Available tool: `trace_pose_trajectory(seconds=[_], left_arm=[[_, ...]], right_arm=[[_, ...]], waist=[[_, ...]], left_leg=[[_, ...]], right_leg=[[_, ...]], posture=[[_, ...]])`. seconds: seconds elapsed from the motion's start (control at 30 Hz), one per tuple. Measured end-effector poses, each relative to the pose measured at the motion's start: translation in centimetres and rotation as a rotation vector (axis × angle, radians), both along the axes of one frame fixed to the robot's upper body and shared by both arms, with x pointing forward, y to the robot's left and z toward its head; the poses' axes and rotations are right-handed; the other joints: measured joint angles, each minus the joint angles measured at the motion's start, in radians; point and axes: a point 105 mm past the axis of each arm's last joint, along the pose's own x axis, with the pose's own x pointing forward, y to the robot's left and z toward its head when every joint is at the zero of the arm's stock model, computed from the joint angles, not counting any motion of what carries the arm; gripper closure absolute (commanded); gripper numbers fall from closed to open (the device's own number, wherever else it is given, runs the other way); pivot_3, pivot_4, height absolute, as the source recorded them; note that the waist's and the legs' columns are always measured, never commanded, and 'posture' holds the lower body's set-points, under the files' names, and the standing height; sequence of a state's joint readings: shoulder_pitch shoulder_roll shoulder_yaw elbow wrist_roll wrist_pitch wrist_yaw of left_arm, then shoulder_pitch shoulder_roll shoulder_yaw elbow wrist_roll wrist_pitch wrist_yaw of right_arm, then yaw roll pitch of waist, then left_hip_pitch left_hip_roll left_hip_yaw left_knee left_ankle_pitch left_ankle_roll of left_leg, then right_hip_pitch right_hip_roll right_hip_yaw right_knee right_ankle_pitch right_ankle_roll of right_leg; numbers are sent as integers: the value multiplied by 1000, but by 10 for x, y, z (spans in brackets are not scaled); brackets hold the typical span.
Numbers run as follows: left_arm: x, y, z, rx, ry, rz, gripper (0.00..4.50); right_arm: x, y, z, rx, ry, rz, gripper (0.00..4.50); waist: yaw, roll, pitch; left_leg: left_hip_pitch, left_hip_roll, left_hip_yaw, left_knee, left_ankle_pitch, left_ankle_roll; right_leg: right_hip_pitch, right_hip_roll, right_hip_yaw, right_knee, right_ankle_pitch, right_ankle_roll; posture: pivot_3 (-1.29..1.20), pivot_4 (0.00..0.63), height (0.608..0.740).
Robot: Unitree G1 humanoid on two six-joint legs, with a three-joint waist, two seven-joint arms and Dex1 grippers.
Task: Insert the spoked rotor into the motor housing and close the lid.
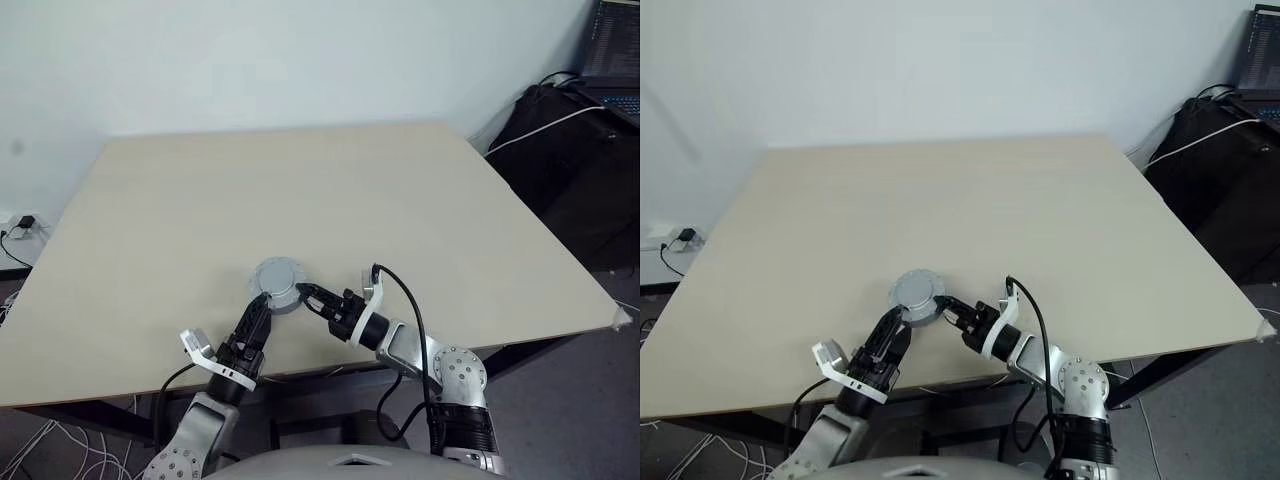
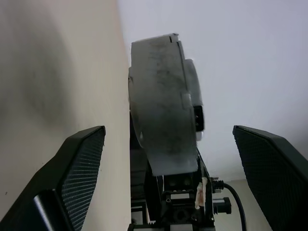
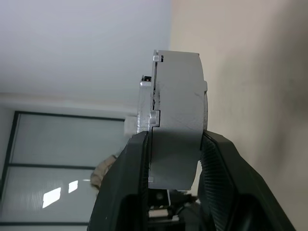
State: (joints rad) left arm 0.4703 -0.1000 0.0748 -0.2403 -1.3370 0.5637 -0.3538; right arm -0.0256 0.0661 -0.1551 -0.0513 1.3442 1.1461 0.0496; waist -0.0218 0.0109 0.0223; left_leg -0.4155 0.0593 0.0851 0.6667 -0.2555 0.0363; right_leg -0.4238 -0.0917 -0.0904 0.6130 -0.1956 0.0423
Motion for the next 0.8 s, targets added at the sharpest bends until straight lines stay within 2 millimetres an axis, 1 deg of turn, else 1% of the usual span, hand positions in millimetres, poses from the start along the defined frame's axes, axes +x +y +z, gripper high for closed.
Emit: trace_pose_trajectory(seconds=[0.13, 0.27, 0.3, 0.4, 0.43, 0.5, 0.53, 0.7, 0.8], left_arm=[[1, -1, 1, 1, -7, 1, 16], [3, -1, 2, 2, -12, 7, 16], [3, -1, 2, 3, -12, 7, 397], [3, -3, 2, 2, -11, 1, 1229], [3, -3, 1, 3, -7, 1, 1667], [3, -3, 1, -9, -3, 1, 2275], [3, -3, 2, -19, -6, 2, 2347], [4, -3, 2, -30, 3, 7, 2347], [4, -4, 4, -29, 1, 1, 2347]], right_arm=[[-6, 1, -4, -15, 17, 28, 3248], [-7, -1, -2, -10, 15, 36, 3248], [-8, 0, -2, -8, 16, 40, 3248], [-9, 0, -2, -12, 20, 44, 3248], [-9, 0, -2, -8, 19, 45, 3248], [-9, 0, -1, 0, 19, 45, 3248], [-9, 1, 0, 7, 19, 46, 3248], [-9, 0, -1, 4, 16, 34, 3248], [-8, -4, 1, -31, -26, 25, 3248]], waist=[[-1, 0, 0], [-1, 0, 0], [-1, 0, 0], [0, 0, 0], [0, 0, 0], [0, 0, 0], [0, 0, 0], [0, 0, 0], [1, 0, 0]], left_leg=[[0, 0, 0, 0, 0, 0], [0, 0, 0, 0, 0, 0], [0, 0, 0, 0, 0, 0], [0, 0, 0, 0, 0, 0], [0, 0, 0, 0, 0, 0], [0, 0, 0, 0, 0, 0], [0, 0, 0, 0, 0, 0], [0, 0, 0, 0, 0, 0], [0, 0, 0, 0, 0, 0]], right_leg=[[0, 0, 0, 0, 0, 0], [0, 0, 0, 0, 0, 0], [0, 0, 0, 0, 0, 0], [0, 0, 0, 0, 0, 0], [0, 0, 0, 0, 0, 0], [0, 0, 0, 0, 0, 0], [0, 0, 0, 0, 0, 0], [0, 0, 0, 0, 0, 0], [0, 0, 0, 0, 0, 0]], posture=[[0, 0, 740], [0, 0, 740], [0, 0, 740], [0, 0, 740], [0, 0, 740], [0, 0, 740], [0, 0, 740], [0, 0, 740], [0, 0, 740]])
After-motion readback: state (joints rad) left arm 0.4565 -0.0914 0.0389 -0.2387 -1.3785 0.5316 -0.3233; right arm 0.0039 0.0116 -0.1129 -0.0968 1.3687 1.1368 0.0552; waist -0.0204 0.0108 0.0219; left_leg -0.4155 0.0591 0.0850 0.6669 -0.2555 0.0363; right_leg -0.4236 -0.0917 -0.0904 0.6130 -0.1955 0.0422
